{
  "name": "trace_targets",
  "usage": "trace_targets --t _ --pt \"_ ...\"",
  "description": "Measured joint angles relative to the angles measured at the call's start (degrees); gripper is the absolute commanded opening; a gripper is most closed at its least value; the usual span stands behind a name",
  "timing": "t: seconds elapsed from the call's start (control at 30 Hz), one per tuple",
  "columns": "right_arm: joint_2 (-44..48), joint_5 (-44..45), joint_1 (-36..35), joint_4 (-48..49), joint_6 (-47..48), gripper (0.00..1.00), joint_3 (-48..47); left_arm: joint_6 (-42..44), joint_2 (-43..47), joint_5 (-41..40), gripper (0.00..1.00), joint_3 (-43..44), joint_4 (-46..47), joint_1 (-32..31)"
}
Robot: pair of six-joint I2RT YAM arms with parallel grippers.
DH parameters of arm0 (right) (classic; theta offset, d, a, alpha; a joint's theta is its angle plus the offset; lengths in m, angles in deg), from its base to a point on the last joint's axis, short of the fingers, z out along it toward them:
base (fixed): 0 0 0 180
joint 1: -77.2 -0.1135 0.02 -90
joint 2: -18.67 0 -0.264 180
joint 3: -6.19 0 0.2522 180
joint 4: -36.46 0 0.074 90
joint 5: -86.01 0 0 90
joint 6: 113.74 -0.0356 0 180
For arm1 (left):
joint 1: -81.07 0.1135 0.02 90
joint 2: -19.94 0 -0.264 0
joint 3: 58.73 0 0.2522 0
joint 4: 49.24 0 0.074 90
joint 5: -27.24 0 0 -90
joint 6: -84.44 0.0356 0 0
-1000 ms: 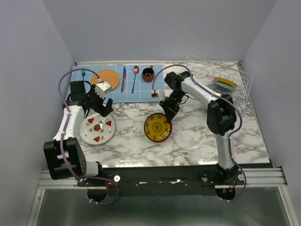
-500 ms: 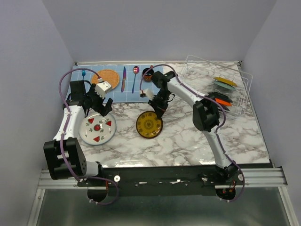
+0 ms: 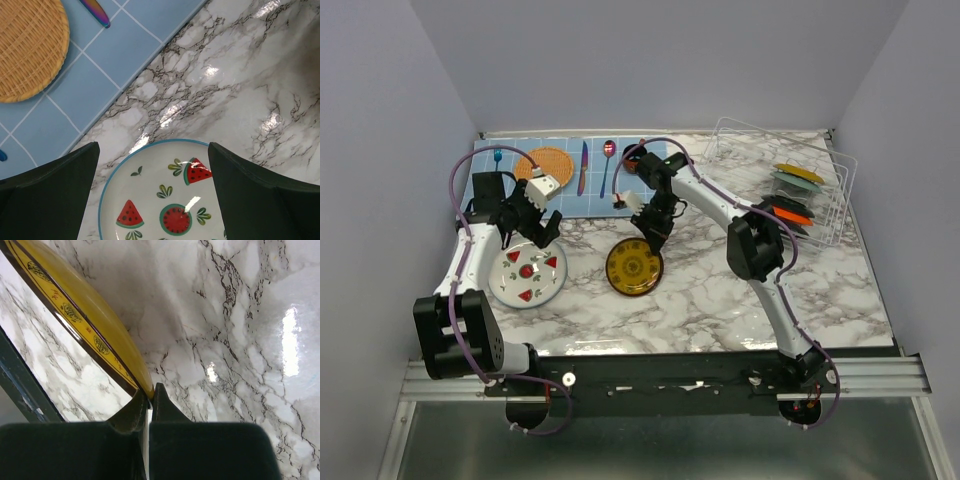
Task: Unload the plates from the dish rack
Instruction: Place the plate at the center of the board.
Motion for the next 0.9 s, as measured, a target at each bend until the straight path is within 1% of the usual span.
trace_targets --t 0.17,0.27,0.9 --pt "0.00 0.70 0.02 0.00 -0.94 0.15 0.50 0.39 -0.15 -0.63 0.99 -0.66 0.02 -0.61" --pt "0.00 1.18 0.00 -0.02 -1.40 0.18 0.74 0.57 -0.28 -0.83 0.99 -0.72 0.04 -0.72" --pt "-0.85 5.55 0.00 0.72 -2.10 0.26 1.95 1.09 -0.42 -1.77 0.99 -1.16 0.26 -1.27"
